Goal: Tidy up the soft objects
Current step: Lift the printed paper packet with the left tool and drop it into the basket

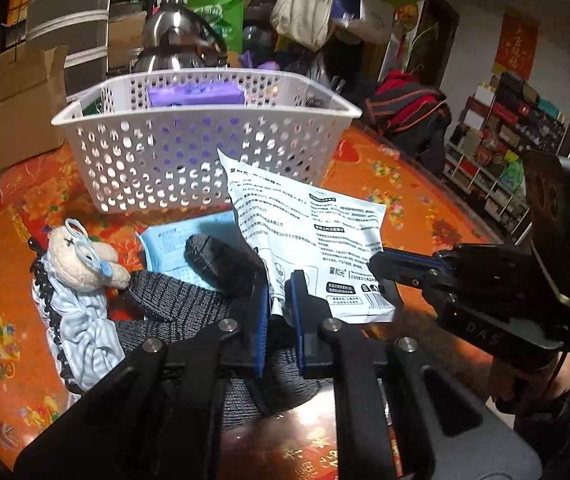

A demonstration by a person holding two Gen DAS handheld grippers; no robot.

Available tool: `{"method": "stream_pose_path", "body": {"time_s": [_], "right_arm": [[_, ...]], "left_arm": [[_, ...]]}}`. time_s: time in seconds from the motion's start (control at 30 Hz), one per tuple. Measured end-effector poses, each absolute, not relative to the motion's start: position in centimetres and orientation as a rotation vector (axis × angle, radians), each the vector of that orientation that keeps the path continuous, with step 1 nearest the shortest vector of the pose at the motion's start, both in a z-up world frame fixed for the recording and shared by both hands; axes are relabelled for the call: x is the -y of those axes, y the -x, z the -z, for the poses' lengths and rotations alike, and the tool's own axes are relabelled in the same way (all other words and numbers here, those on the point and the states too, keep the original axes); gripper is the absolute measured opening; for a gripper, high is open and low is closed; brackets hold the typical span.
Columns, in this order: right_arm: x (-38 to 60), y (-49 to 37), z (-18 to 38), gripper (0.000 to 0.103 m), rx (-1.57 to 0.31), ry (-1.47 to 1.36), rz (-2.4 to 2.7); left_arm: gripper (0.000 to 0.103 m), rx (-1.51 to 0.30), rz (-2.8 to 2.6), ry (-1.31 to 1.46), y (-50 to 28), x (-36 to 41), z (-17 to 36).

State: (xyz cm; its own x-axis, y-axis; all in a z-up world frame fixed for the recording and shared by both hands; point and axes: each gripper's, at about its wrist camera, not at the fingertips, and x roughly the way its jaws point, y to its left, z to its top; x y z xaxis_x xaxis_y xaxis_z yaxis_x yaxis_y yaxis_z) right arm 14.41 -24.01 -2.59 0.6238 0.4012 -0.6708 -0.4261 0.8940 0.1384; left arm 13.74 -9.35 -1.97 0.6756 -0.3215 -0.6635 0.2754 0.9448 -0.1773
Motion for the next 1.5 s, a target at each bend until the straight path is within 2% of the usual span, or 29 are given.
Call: {"method": "stream_pose_path", "body": {"time_s": [0.57, 1.0, 1.17, 1.5], "right_arm": [[22.4, -13.7, -5.9, 0.001, -0.593, 0.103, -0.491], [20.2, -23.7, -14.1, 0.001, -0.525, 0.179, -0.436], [19.2, -29.3, -13.0, 0.001, -0.579, 0.193, -0.417], [16.8, -34.3, -6.7, 0.001, -0.685, 0.239, -0.412]], "left_arm": [[0.009, -0.581, 0.351, 0.109, -11.9, 6.7, -6.7], [0.009, -0.524, 0.299, 0.115, -22.2, 5.3, -15.8], [0.009, -0.575, 0.268, 0.126, -28.1, 5.0, -14.4], [0.010, -0.716, 0.200, 0.168, -35.0, 3.5, -7.0]]}}
